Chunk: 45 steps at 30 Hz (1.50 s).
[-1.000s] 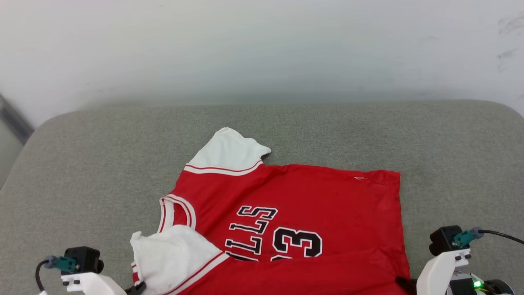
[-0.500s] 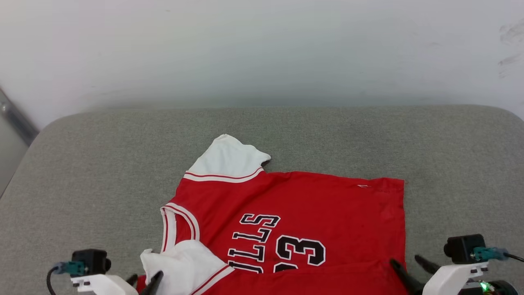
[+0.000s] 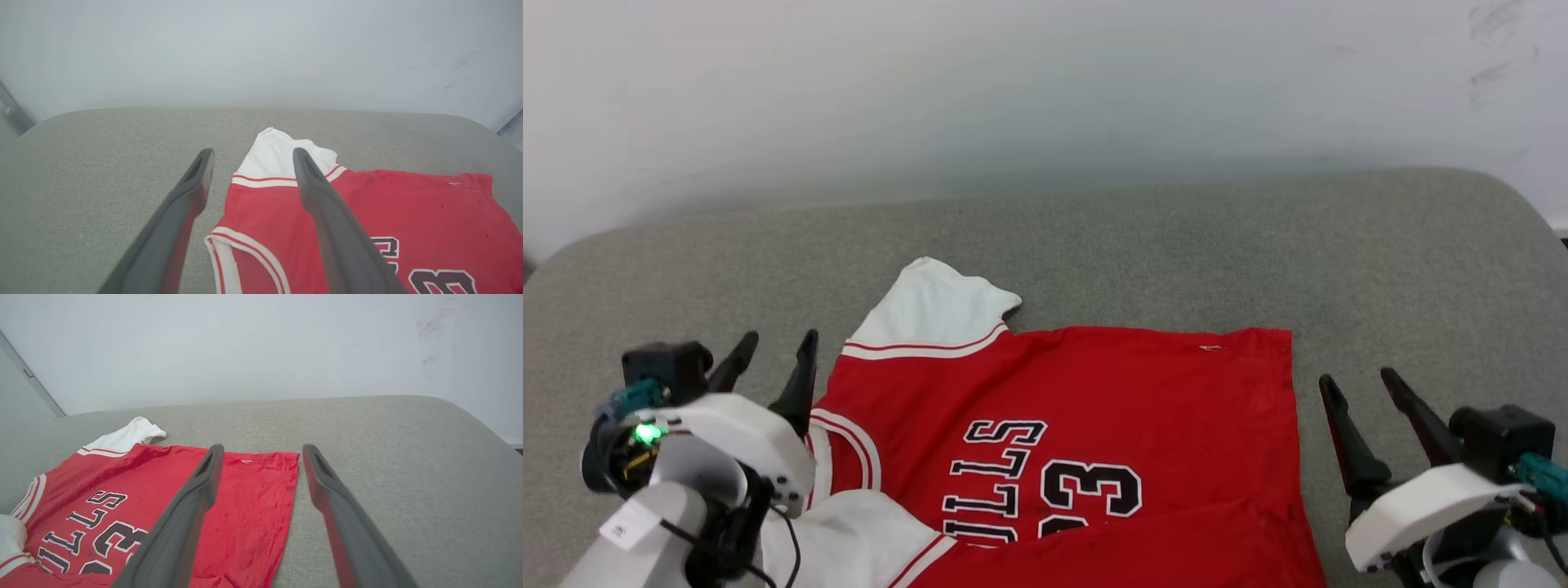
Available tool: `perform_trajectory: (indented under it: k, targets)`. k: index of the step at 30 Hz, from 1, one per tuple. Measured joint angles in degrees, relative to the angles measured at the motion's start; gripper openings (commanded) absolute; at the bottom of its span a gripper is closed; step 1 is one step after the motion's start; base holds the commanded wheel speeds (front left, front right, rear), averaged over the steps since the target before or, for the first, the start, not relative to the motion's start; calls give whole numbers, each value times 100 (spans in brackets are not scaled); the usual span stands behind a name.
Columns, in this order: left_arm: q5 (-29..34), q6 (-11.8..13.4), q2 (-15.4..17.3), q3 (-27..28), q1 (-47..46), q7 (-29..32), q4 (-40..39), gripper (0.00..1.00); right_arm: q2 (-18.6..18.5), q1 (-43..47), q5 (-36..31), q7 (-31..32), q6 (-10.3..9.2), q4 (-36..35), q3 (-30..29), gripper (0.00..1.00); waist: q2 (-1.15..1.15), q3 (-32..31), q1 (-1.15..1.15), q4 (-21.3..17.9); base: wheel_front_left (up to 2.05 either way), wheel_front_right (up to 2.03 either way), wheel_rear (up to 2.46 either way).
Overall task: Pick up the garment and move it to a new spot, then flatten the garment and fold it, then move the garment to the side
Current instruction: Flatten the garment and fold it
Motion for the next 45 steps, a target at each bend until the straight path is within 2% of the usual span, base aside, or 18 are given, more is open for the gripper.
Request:
perform_trajectory:
  k: [3,10,14,17,20,26,34,35,36,37,40,45]
  targets:
    - [42,-36,-33,19,-498,21,219,100,75,-255,-124,-24,0,-250,12,100,0,241,0,-92,0,0,0]
    - [82,-393,134,32,-1818,476,792,100,193,-873,-372,-113,0,-727,153,100,0,1021,1,-402,0,0,0]
    - [54,-760,280,-118,-2528,1141,1155,100,271,-1096,-430,-154,0,-894,252,100,0,1464,1,-618,0,0,0]
    - [-70,-1079,439,-245,-3000,1860,1472,100,319,-1220,-444,-196,0,-942,314,100,0,1745,1,-812,0,0,0]
    - [-205,-1287,641,-352,-3453,2673,1722,100,374,-1298,-450,-260,0,-951,363,100,0,1980,2,-1023,0,0,0]
    - [-387,-1399,1046,-513,-4062,4099,2038,100,449,-1312,-366,-448,0,-899,445,100,0,2429,1,-1421,0,0,0]
    - [-639,-1293,1362,-604,-4357,5417,2239,100,480,-1312,-93,-713,1,-635,486,100,0,2930,0,-1833,0,0,0]
    - [-701,-1257,1366,-590,-4368,5530,2241,63,481,-1313,-63,-732,0,-597,482,100,0,2968,0,-1866,0,0,0]
    - [-765,-1205,1367,-566,-4378,5629,2241,18,482,-1313,-38,-743,0,-556,477,100,0,3000,0,-1892,0,0,0]
    - [-790,-1188,1372,-557,-4387,5678,2235,0,482,-1318,2,-755,0,-517,474,100,0,3025,-1,-1908,0,0,0]
    - [-832,-1111,1326,-513,-4383,5593,2228,0,483,-1391,113,-719,0,-416,477,100,0,3044,-1,-1913,0,0,0]
    - [-760,-1127,1040,-503,-4227,4890,2320,0,487,-1596,435,-435,0,-146,471,100,0,2904,0,-1804,0,0,0]
